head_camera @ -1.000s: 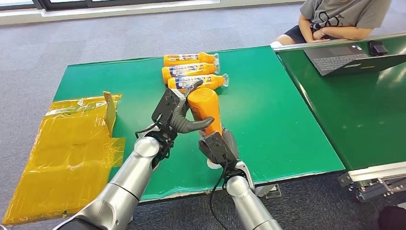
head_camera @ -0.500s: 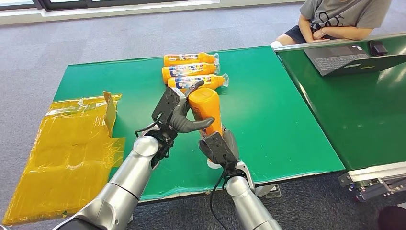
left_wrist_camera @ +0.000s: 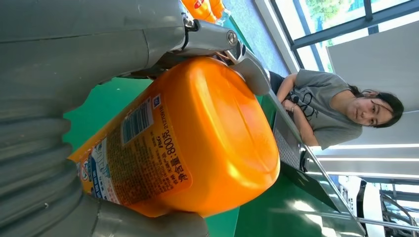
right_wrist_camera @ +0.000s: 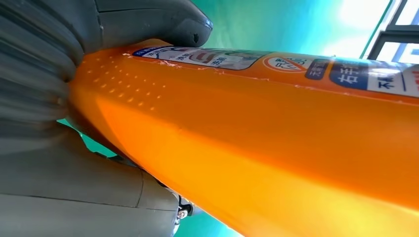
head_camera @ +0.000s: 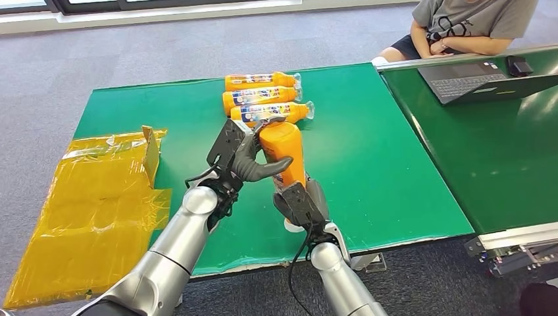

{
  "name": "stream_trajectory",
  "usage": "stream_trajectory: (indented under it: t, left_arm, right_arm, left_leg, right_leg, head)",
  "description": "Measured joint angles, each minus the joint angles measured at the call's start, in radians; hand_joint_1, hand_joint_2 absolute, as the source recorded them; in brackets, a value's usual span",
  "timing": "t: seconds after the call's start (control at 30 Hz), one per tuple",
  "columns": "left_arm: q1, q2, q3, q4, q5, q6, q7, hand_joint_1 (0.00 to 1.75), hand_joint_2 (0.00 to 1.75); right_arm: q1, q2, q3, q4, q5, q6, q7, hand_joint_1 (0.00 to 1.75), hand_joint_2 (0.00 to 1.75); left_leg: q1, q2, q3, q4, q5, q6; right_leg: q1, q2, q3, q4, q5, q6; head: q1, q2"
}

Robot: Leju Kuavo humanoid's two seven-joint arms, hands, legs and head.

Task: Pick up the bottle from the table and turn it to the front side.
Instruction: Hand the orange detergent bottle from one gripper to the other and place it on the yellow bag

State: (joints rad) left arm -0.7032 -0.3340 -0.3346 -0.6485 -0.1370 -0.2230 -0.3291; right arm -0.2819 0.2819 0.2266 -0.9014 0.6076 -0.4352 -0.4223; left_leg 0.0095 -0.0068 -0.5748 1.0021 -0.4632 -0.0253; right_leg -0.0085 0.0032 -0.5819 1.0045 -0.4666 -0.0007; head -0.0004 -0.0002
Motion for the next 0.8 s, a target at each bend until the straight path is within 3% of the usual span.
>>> stream_trajectory:
  t: [0.8]
  left_arm:
    - [0.000, 0.003, 0.000, 0.000, 0.000, 0.008, 0.000, 1.75, 1.75]
  right_arm:
    - [0.002, 0.000, 0.000, 0.000, 0.008, 0.002, 0.002, 1.75, 1.75]
  left_leg:
    - [0.000, 0.000, 0.000, 0.000, 0.000, 0.000]
  right_leg:
    - [0.000, 0.000, 0.000, 0.000, 0.000, 0.000]
  head:
    - [0.000, 0.000]
